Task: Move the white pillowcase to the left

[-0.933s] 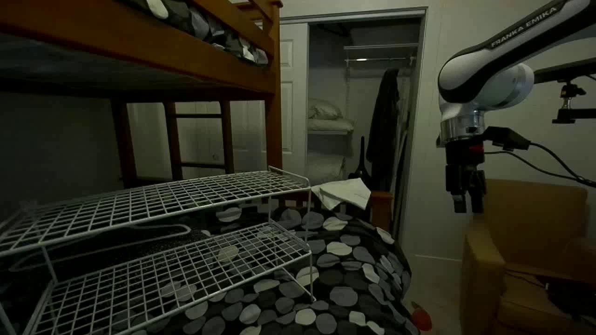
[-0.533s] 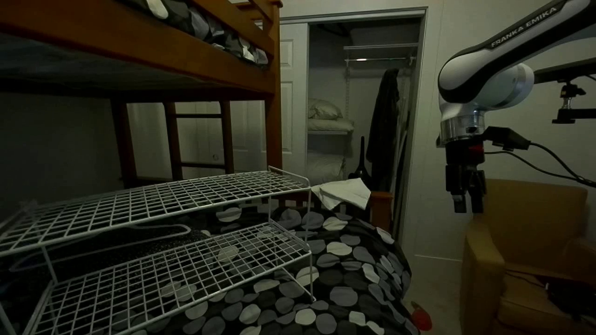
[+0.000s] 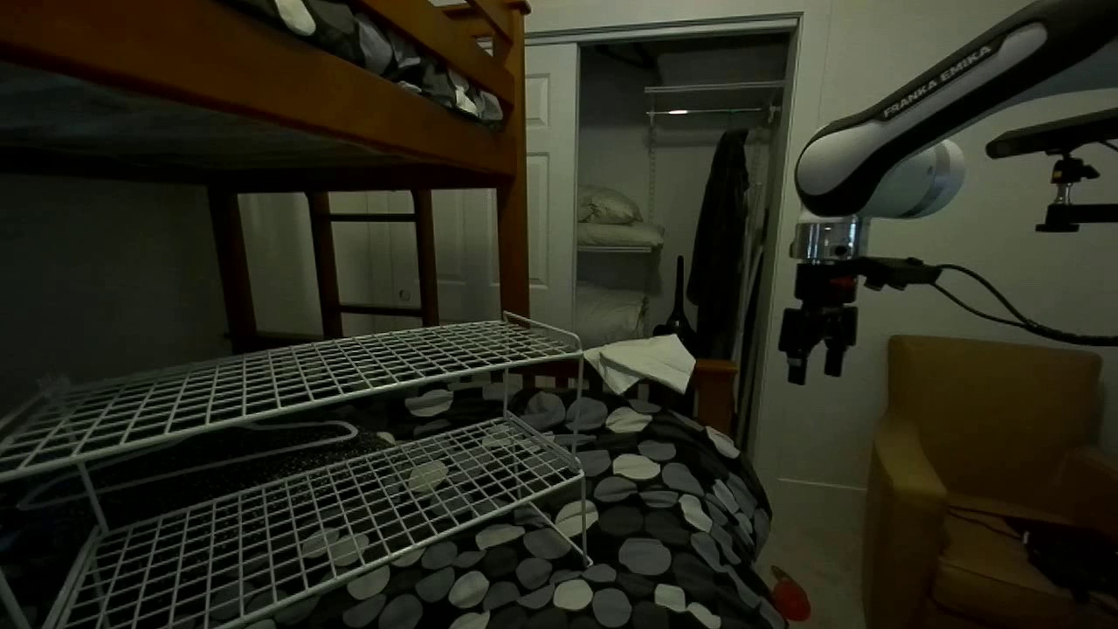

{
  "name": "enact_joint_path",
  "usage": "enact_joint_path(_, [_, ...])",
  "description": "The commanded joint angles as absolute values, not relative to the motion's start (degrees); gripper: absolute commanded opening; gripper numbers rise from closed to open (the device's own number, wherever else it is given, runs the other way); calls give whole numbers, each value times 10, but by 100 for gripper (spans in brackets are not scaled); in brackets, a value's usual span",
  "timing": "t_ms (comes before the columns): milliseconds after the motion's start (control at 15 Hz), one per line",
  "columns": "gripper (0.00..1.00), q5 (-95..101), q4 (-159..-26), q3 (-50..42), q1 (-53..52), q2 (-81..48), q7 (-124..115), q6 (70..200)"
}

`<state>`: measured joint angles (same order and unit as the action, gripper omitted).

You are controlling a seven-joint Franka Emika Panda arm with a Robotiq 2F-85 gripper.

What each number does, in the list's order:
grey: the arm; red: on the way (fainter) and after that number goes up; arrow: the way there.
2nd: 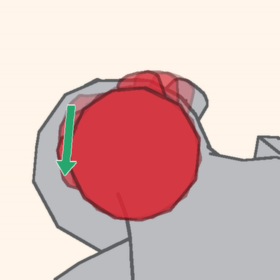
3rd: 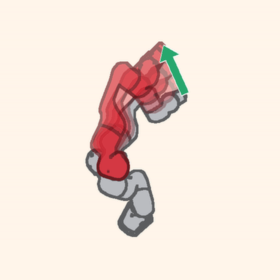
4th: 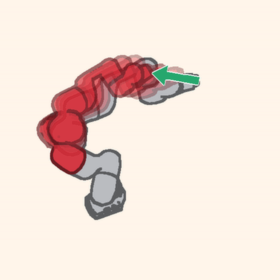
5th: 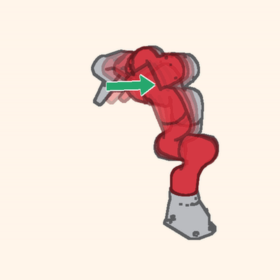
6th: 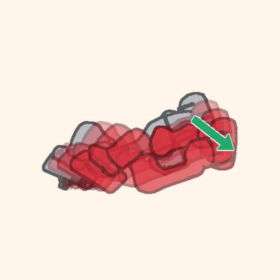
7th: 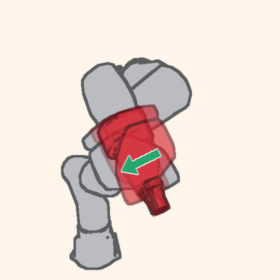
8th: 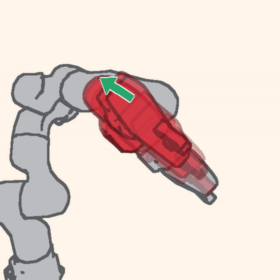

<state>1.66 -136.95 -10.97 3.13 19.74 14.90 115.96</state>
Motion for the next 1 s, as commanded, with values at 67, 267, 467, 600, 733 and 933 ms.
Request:
enact_joint_path(67, [100, 93, -1313, -81, 48, 81, 109, 1351])
enact_joint_path(267, [100, 179, -1281, -62, 56, 13, 52, 1484])
enact_joint_path(467, [100, 318, -1215, -71, 62, -75, -47, 1578])
enact_joint_path(600, [100, 411, -1156, -123, 29, -129, -104, 1603])
enact_joint_path(733, [100, 504, -1093, -176, -3, -187, -175, 1630])
enact_joint_path(933, [100, 641, -999, -249, -52, -271, -306, 1632])
